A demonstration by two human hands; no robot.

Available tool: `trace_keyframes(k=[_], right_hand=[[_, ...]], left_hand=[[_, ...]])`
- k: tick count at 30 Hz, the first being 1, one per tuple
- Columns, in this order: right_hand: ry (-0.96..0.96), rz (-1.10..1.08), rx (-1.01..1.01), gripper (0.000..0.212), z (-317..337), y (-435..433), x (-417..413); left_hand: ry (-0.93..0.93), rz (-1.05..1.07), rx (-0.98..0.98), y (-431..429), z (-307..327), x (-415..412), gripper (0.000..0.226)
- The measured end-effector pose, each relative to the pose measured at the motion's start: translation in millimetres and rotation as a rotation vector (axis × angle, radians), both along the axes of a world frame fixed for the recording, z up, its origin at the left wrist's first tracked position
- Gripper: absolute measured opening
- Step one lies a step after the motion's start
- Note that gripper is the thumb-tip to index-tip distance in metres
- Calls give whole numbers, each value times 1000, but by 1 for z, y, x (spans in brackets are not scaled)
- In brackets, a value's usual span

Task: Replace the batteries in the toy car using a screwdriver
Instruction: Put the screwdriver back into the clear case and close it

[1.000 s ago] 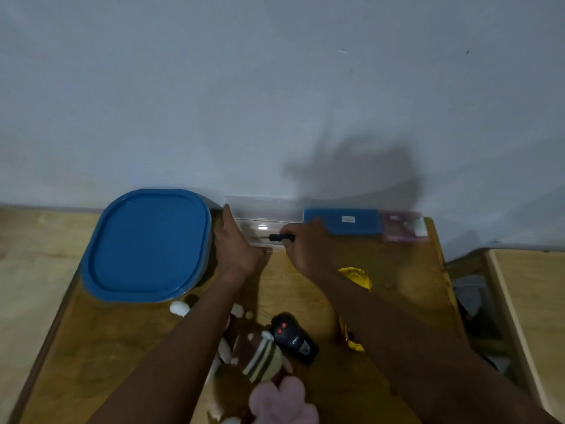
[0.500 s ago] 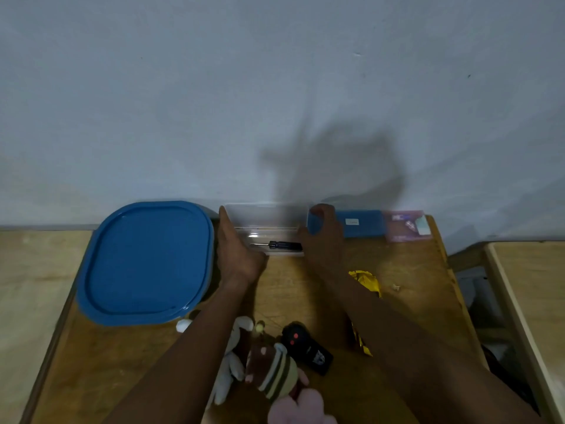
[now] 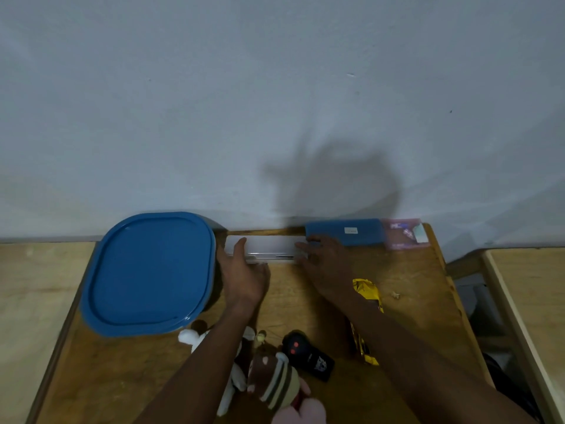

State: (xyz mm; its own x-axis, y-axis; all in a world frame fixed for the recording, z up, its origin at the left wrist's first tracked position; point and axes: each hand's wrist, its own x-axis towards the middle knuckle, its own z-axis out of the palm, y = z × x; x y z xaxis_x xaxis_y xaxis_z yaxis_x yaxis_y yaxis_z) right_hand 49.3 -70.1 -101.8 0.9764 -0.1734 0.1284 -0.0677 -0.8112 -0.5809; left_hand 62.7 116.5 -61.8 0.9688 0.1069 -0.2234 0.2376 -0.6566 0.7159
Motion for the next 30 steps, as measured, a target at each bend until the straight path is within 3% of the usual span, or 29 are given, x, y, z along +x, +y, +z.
trace_keyframes(k=[10,30], right_hand=[[97,103,-229,28,4,-4,7],[192,162,-344,24,21,-3,25]], left_hand=[[17,-3,66,1,-7,8,67],[25,-2,62,1,-13,27,66]])
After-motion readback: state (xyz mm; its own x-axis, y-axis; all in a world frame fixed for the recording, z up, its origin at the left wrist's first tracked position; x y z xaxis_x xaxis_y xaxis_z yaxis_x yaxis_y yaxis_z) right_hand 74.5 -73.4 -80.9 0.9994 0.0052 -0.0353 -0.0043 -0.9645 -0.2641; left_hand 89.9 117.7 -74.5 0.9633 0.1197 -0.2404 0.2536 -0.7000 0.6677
